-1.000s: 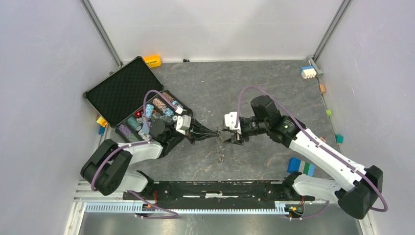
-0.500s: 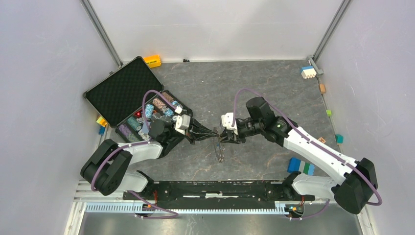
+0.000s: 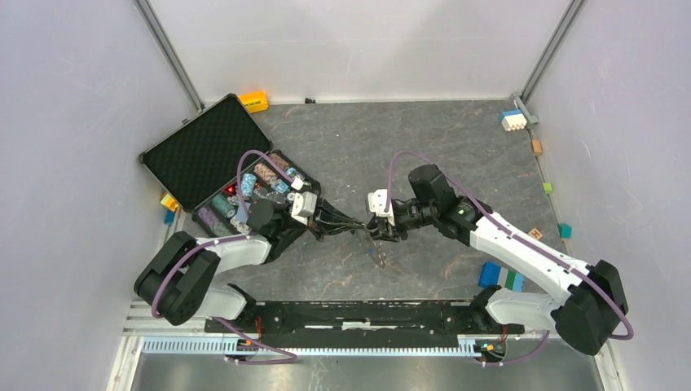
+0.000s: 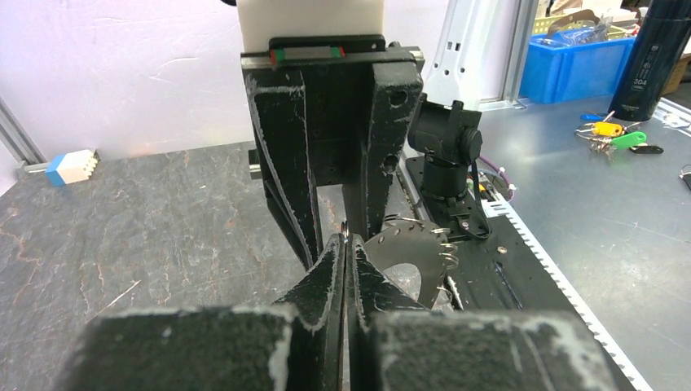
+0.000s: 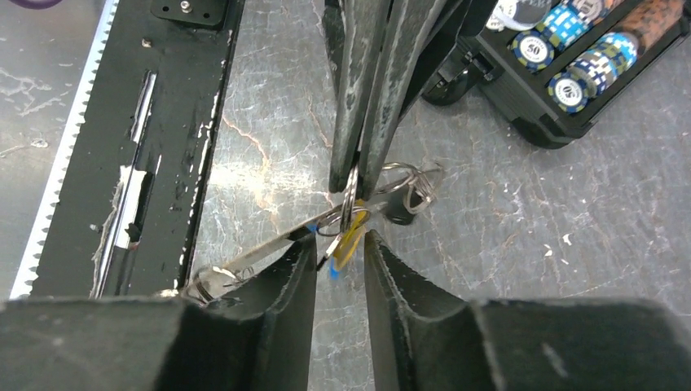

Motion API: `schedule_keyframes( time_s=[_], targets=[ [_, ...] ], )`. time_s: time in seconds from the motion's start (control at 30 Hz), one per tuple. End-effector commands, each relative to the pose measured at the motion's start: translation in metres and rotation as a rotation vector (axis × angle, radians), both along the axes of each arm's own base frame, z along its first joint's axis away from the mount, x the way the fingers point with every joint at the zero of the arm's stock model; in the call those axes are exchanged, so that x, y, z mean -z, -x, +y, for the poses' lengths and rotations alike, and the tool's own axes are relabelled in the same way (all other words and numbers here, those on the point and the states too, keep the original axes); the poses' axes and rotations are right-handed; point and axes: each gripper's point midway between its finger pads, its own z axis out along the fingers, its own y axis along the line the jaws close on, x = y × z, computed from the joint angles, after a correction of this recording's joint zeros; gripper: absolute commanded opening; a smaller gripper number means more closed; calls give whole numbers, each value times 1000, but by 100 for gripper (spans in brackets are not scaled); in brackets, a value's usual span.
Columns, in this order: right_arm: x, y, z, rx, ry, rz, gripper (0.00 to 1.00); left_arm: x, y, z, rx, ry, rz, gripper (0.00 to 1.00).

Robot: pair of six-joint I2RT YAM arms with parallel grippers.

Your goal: Put the keys on the keyring

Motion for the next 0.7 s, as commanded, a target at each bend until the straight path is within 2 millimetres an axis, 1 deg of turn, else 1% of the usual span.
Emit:
schedule_keyframes(
  time_s=[0.0,0.13,0.4,0.67],
  targets=[
    [-7,-2,2,2,-38,-33,34,-18,5,3,5,61,-73,2],
    [-8,-1,3,-8,-46,-29,33,-19,5,3,4,62,-74,2],
    [-13,-6,1,35,-65,-68,17,-17,5,3,2,59,-69,2],
    [-17,-8,-6,69,-60,-110,0,-16,2,3,-5,56,-65,2]
  ],
)
